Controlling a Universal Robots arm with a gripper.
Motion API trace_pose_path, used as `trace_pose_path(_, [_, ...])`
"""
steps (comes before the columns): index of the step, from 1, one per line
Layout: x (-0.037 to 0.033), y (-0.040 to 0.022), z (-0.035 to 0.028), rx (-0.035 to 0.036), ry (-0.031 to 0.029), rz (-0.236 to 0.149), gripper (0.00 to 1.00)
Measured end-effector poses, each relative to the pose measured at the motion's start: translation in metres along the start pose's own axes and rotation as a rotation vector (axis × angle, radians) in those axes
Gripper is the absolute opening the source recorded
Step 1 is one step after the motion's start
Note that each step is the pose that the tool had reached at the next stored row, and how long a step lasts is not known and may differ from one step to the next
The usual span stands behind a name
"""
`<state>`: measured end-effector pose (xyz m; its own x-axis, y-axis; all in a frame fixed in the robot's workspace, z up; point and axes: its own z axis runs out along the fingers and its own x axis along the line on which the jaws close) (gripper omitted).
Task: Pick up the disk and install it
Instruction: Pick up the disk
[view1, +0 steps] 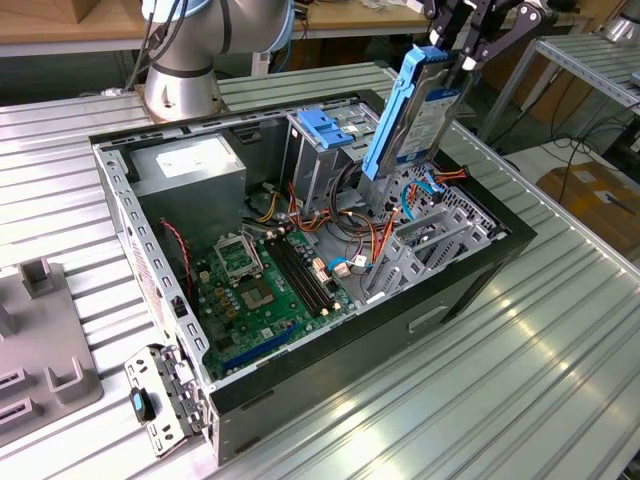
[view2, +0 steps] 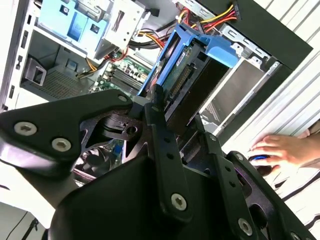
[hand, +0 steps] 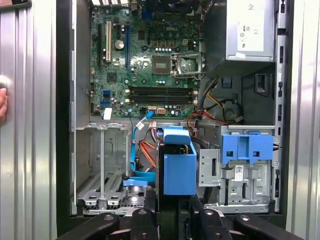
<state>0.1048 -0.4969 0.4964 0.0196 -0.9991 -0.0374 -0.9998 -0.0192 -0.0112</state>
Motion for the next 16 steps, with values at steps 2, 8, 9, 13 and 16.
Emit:
trace_pose_path(2, [0.0001, -0.0005, -0.0047, 0.0, -0.0002, 0.0, 0.35])
trace_pose_path(8, [0.0148, -0.002, -0.0065, -0.0003, -0.0001, 0.001, 0.35])
trace_pose_path(9, [0.0175, -0.0021, -0.0066, -0.0003, -0.0001, 0.001, 0.35])
trace_pose_path(13, [0.0282, -0.0025, -0.007, -0.0004, -0.0001, 0.002, 0.35])
trace_pose_path(16, [0.0397, -0.0031, -0.0073, -0.0006, -0.0002, 0.003, 0.35])
